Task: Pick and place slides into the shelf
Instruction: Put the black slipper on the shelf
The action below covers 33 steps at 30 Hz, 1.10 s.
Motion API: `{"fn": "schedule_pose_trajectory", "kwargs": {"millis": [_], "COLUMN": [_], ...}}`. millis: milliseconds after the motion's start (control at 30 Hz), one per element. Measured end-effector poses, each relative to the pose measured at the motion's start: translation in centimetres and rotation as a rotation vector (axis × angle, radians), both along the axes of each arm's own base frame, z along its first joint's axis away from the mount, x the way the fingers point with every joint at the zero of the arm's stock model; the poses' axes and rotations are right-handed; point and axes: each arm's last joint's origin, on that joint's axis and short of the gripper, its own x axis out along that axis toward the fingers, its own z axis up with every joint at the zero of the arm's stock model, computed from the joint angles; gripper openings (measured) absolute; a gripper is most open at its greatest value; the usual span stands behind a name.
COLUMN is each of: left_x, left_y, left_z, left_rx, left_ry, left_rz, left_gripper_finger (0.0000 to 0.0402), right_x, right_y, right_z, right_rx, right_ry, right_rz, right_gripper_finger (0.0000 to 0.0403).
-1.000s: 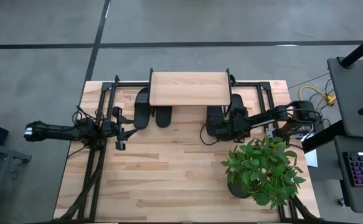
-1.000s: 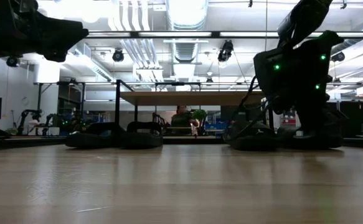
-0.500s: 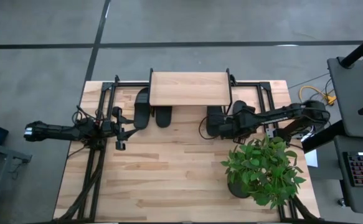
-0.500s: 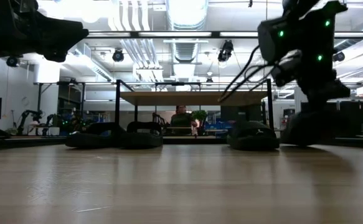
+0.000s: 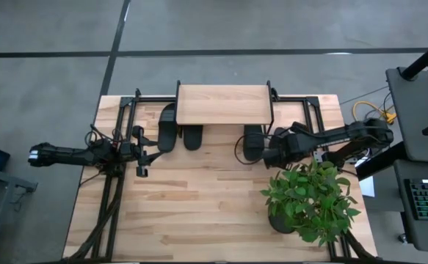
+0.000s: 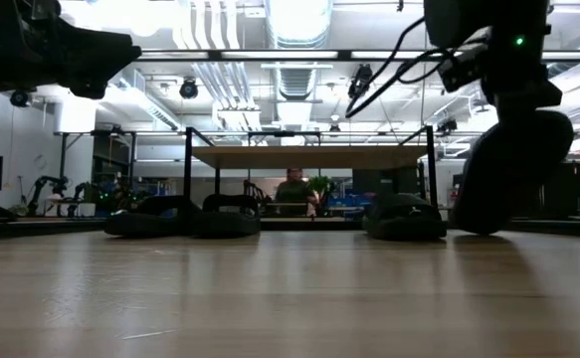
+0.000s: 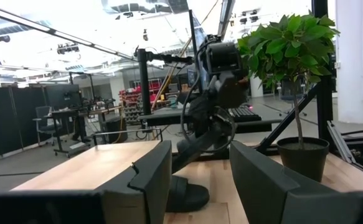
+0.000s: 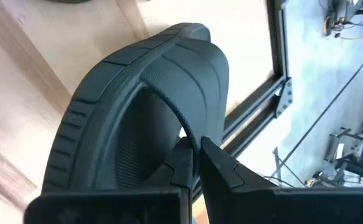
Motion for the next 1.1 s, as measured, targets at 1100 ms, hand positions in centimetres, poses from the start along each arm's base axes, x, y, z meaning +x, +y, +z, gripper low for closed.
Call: {"fn": "schedule_pose_trajectory", "kwargs": {"millis": [1100], "left_x": [0.0], "left_y": [0.0], "left_z": [0.0], "left_rx": [-0.003], "left_ry": [0.000], "left_rz": [-0.001], "left_gripper_finger": [0.0149], "right_x": [1.1], "right_y": [3.5], "right_z": [5.2], "right_rx": [-0.007], "right_ry": [-0.200], "right_rz": [0.118], "right_gripper_finger": [0.0009]}}
